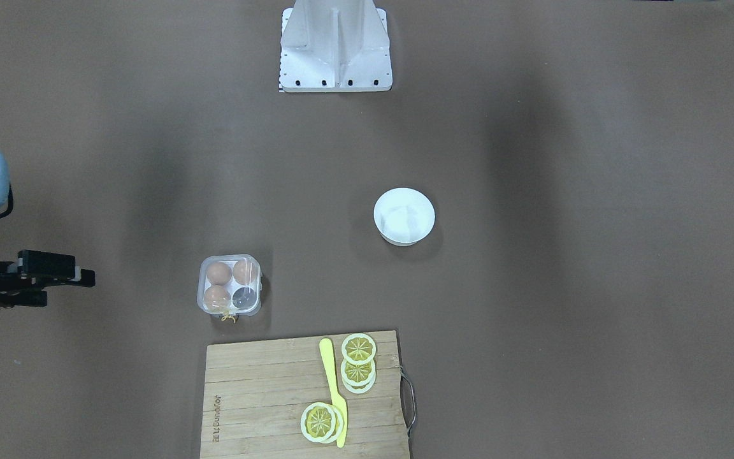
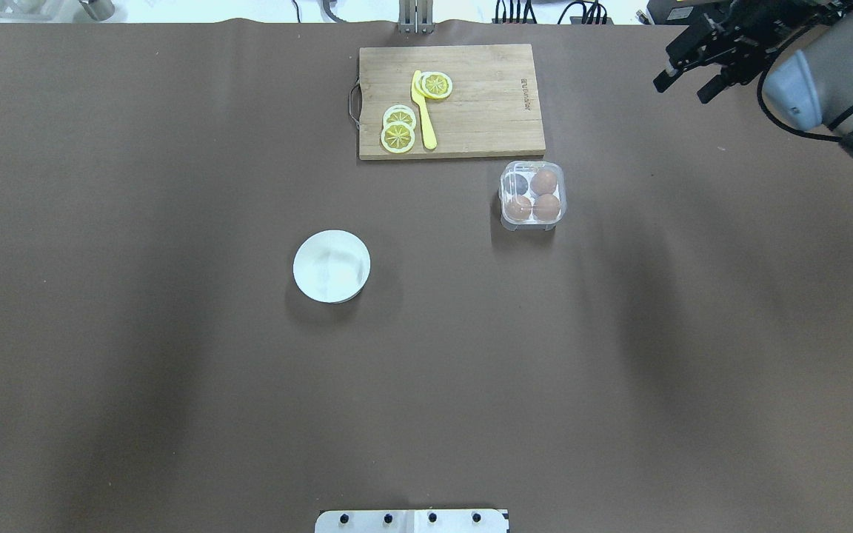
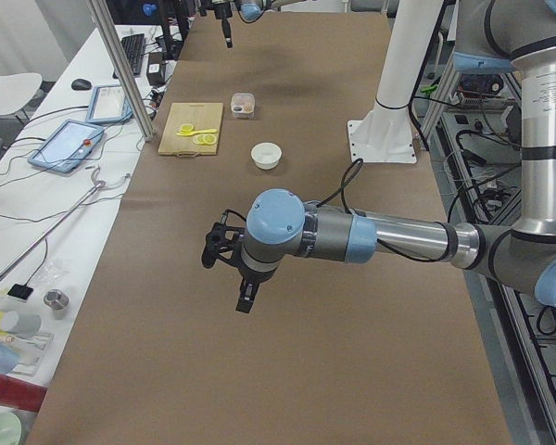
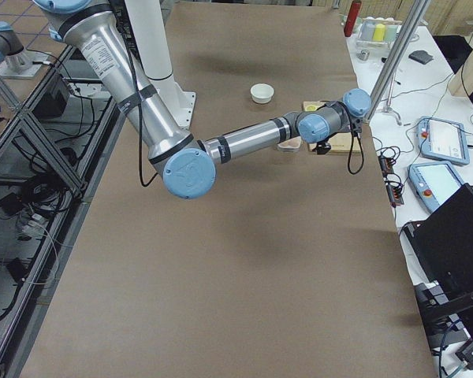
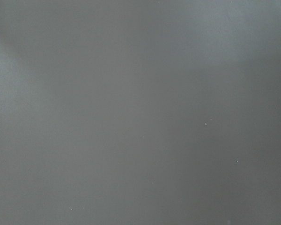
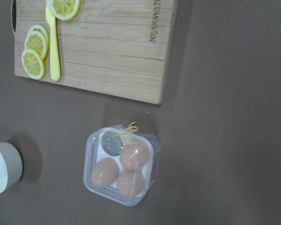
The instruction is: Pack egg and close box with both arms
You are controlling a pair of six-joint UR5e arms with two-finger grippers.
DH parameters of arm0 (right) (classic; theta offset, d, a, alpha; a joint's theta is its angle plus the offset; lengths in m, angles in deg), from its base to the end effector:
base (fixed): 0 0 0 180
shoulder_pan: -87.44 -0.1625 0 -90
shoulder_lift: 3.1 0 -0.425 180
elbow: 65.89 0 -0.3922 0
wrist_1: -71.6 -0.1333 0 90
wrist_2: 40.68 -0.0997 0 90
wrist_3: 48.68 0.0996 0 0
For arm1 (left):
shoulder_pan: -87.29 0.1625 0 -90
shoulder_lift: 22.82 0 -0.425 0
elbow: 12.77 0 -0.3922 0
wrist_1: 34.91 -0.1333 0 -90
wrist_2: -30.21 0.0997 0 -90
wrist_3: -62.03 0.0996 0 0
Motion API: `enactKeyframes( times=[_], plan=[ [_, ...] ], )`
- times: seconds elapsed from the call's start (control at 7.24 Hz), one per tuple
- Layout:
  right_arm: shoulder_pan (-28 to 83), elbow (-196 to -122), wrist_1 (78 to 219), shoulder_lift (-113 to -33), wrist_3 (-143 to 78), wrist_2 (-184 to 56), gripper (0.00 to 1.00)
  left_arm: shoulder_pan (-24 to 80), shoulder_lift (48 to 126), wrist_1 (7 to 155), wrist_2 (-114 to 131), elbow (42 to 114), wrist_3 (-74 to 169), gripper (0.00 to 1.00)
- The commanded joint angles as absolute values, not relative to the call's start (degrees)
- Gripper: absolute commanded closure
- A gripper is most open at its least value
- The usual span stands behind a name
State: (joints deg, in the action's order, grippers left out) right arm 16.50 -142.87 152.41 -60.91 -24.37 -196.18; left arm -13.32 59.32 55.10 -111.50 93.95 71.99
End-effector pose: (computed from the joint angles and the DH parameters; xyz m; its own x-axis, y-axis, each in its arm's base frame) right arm -0.1896 -0.6795 0.3824 0.3469 -0.1533 0.9253 0.1586 0.9819 0.1032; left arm -0.1347 -0.4198 0.5687 0.6533 0.1728 -0.7371 0.0700 0.9557 0.2860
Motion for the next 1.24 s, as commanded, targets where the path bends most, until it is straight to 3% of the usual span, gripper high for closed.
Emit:
enactKeyframes(
  times=[0.0, 0.69, 1.11],
  plan=[
    [12.3, -145.7, 152.9, -65.0, -30.3, -193.3, 0.01, -13.3, 59.5, 55.1, -111.5, 93.6, 71.5, 0.02],
    [9.8, -146.5, 157.3, -73.5, -43.0, -180.3, 0.00, -13.2, 59.5, 55.1, -111.4, 93.2, 71.5, 0.02],
    [6.0, -154.5, 186.4, -73.6, -62.1, -163.1, 0.00, -13.1, 59.5, 55.2, -111.2, 93.0, 71.6, 0.02]
  ],
)
